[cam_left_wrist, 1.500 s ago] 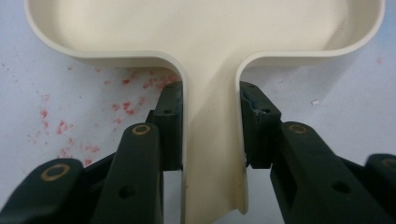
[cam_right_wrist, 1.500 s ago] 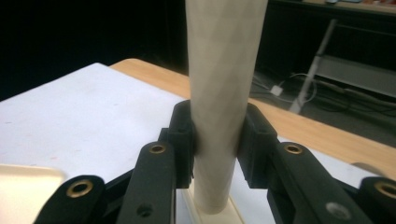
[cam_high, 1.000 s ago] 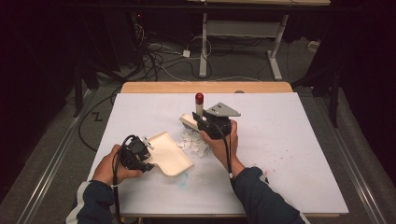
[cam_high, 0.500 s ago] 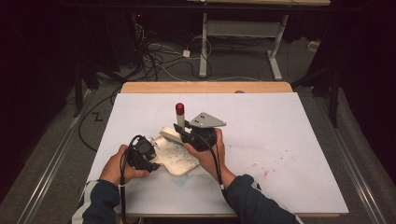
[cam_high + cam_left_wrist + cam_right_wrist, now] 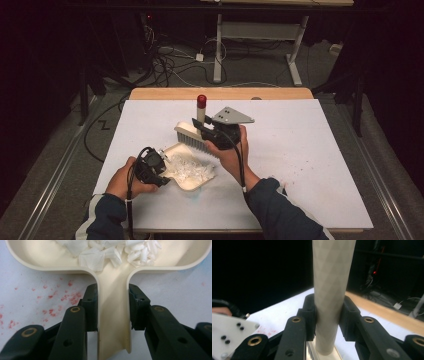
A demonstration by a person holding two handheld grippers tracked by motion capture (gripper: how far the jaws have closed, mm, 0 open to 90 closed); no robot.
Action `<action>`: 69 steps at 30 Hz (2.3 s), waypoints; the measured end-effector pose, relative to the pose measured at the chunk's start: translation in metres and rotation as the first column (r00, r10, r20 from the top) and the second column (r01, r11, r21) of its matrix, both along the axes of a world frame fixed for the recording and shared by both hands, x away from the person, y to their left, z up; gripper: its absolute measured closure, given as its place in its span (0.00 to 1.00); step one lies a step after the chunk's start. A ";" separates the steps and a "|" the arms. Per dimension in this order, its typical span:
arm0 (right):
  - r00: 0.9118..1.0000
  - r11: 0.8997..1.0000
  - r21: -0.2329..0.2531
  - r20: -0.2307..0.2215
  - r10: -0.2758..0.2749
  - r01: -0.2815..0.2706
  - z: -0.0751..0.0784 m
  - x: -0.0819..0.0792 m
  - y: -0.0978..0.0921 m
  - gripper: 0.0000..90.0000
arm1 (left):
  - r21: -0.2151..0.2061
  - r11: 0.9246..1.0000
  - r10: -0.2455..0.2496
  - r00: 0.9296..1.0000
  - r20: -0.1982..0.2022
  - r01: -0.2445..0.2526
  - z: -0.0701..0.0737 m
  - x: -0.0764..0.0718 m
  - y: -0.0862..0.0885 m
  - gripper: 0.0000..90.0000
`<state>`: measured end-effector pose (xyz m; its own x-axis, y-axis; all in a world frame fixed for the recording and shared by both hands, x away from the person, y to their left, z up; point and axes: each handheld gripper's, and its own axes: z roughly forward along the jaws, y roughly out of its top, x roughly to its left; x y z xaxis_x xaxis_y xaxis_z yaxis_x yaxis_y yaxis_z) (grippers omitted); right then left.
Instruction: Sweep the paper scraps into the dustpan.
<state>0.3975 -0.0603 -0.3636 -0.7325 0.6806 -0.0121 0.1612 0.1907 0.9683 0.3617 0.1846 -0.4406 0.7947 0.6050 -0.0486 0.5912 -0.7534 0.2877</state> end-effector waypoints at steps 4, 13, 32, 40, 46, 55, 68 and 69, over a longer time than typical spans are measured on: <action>1.000 1.000 -0.021 0.021 -0.019 0.020 0.008 -0.005 -0.018 0.79 | 0.014 1.000 -0.002 1.000 -0.003 0.002 -0.002 -0.001 0.002 0.70; 0.997 0.994 -0.085 -0.024 -0.076 0.073 -0.004 -0.018 -0.082 0.79 | 0.016 1.000 0.010 1.000 -0.011 -0.010 -0.005 -0.005 0.003 0.70; 0.998 0.988 -0.146 -0.048 0.038 -0.044 -0.025 -0.054 -0.017 0.79 | 0.027 0.998 0.049 0.999 -0.021 -0.049 -0.004 -0.005 -0.007 0.70; 0.994 0.986 -0.134 -0.053 0.091 -0.098 -0.022 -0.048 0.017 0.79 | 0.015 0.999 0.033 0.999 -0.020 -0.033 -0.004 -0.006 -0.006 0.70; 0.997 0.990 -0.120 -0.035 0.073 -0.077 -0.016 -0.042 0.013 0.79 | 0.012 0.999 0.031 0.999 -0.026 -0.030 -0.004 -0.007 -0.004 0.70; 1.000 0.997 -0.077 -0.010 0.020 -0.021 0.001 -0.033 -0.017 0.79 | 0.021 0.999 0.036 0.998 -0.061 -0.034 0.003 -0.010 0.003 0.70; 0.990 0.978 -0.160 -0.004 -0.139 0.137 -0.018 -0.028 -0.077 0.79 | 0.061 0.998 0.031 0.997 -0.074 -0.027 0.006 -0.016 0.005 0.70; 0.989 0.976 -0.162 -0.003 -0.145 0.143 -0.019 -0.030 -0.083 0.79 | 0.062 0.998 0.031 0.997 -0.071 -0.026 0.007 -0.016 0.004 0.70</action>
<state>0.3671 -0.1433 -0.3826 -0.6277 0.7691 -0.1199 0.2123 0.3173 0.9242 0.3456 0.1890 -0.4341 0.7727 0.6311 -0.0677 0.6304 -0.7507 0.1976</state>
